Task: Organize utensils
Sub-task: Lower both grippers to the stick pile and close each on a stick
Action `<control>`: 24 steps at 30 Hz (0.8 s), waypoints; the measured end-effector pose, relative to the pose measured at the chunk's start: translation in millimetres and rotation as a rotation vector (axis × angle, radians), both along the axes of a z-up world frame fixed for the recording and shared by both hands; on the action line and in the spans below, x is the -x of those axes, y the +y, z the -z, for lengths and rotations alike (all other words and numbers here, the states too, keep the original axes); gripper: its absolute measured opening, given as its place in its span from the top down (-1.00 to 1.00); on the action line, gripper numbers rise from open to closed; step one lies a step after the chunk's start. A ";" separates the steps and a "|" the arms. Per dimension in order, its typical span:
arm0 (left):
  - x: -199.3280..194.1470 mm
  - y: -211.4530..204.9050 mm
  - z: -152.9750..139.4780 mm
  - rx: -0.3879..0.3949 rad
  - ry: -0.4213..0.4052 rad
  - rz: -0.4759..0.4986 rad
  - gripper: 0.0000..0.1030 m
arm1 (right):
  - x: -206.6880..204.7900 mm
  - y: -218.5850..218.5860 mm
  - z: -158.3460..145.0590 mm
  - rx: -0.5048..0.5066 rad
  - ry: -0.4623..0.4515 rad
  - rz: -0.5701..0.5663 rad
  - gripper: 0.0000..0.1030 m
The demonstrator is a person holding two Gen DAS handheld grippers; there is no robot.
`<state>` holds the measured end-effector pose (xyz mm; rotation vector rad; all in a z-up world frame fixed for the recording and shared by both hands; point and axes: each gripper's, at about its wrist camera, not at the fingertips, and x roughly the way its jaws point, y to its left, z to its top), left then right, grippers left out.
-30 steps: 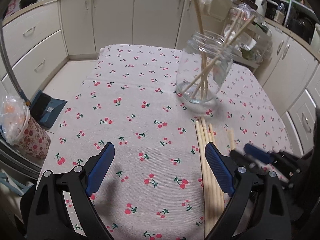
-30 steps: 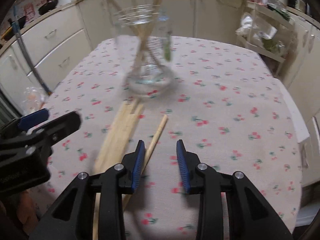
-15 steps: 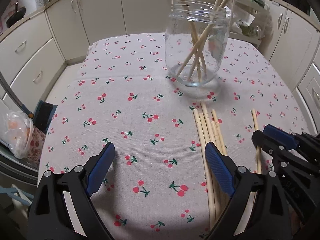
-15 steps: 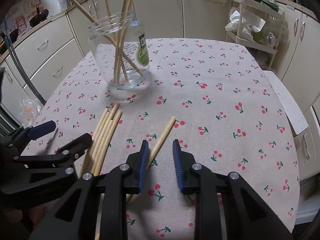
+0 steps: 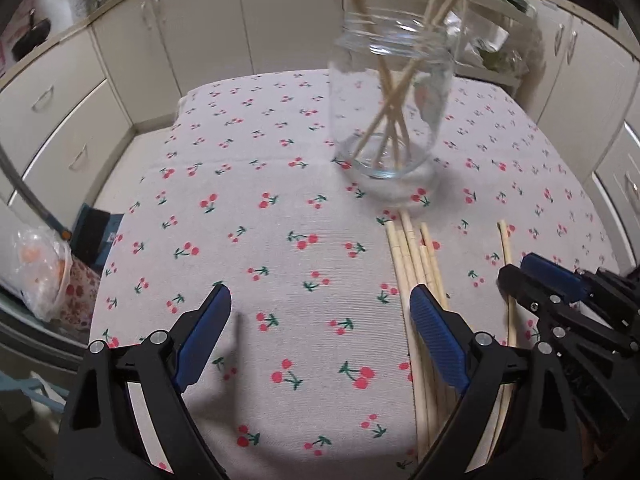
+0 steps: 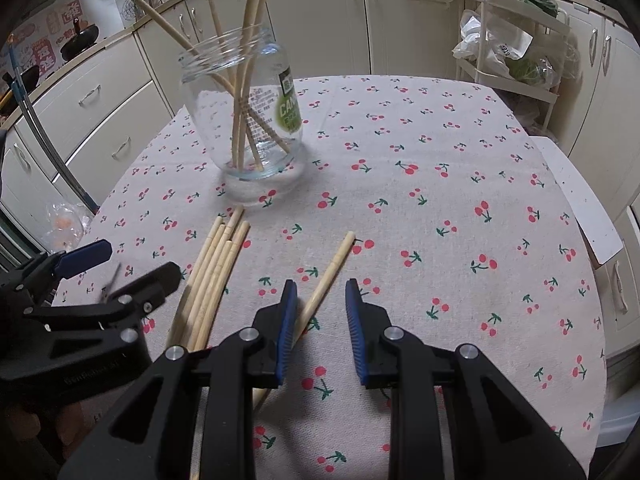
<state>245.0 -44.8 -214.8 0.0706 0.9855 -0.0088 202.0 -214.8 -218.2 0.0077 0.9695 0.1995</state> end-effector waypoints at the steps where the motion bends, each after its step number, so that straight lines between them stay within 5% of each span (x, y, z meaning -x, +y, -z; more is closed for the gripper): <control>1: -1.3 -1.7 2.1 -0.006 0.009 0.004 -0.70 | -0.7 -0.9 0.0 -0.003 0.001 0.000 0.49; 12: -5.3 2.3 9.4 -0.046 0.031 -0.008 -0.70 | -0.3 0.6 -0.5 -0.025 0.007 -0.011 0.49; 15: -11.6 3.7 9.2 -0.034 0.038 -0.010 -0.65 | 0.8 4.2 0.1 -0.035 0.012 -0.036 0.62; 18: -18.2 1.3 9.0 -0.020 0.038 0.007 -0.42 | -2.0 0.8 1.9 -0.100 0.039 -0.047 0.79; 22: -23.5 -7.0 6.1 0.002 0.044 0.066 0.29 | -8.6 -12.8 4.5 -0.204 0.077 -0.028 0.84; 24: -23.6 -9.3 5.0 0.011 0.055 0.097 0.48 | -10.2 -12.9 3.7 -0.193 0.075 -0.027 0.84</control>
